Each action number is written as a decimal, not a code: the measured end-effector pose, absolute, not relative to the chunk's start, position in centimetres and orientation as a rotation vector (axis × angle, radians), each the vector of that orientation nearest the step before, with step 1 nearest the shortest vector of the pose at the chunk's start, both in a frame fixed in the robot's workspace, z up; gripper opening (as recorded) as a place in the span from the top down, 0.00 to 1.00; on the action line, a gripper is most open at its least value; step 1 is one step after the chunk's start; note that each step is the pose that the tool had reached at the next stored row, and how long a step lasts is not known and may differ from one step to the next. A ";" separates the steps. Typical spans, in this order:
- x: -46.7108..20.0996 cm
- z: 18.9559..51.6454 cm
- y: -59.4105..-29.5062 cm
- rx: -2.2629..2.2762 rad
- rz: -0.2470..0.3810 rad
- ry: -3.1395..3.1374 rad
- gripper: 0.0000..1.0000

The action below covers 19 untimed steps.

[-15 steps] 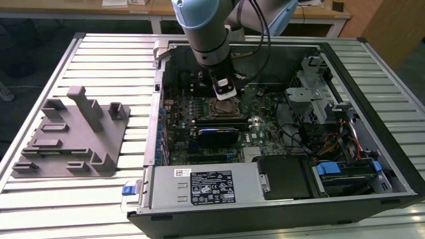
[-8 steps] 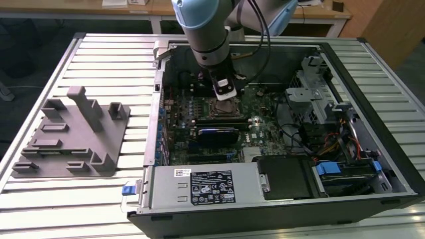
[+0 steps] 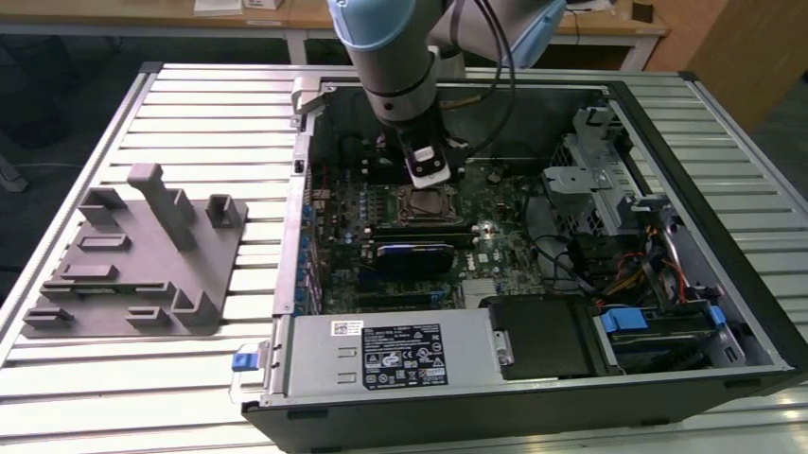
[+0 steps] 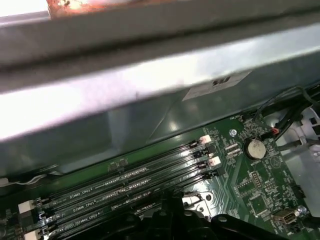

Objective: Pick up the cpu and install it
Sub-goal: 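Install the first cpu locking lever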

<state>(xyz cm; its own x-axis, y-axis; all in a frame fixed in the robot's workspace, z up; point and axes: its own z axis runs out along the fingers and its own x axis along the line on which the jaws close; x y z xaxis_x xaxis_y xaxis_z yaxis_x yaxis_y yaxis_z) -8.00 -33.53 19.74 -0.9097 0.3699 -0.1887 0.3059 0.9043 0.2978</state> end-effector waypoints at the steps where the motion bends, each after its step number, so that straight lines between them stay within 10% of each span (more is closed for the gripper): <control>1: -8.0 19.9 -33.5 0.510 0.387 2.827 0.89; 19: -8.0 19.7 -33.0 0.509 0.409 2.827 0.89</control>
<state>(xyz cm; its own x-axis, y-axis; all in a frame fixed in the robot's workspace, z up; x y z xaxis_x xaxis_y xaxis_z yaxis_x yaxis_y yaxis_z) -8.00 -33.00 19.74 -0.9108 0.3703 -0.1825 0.3033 0.9001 0.3126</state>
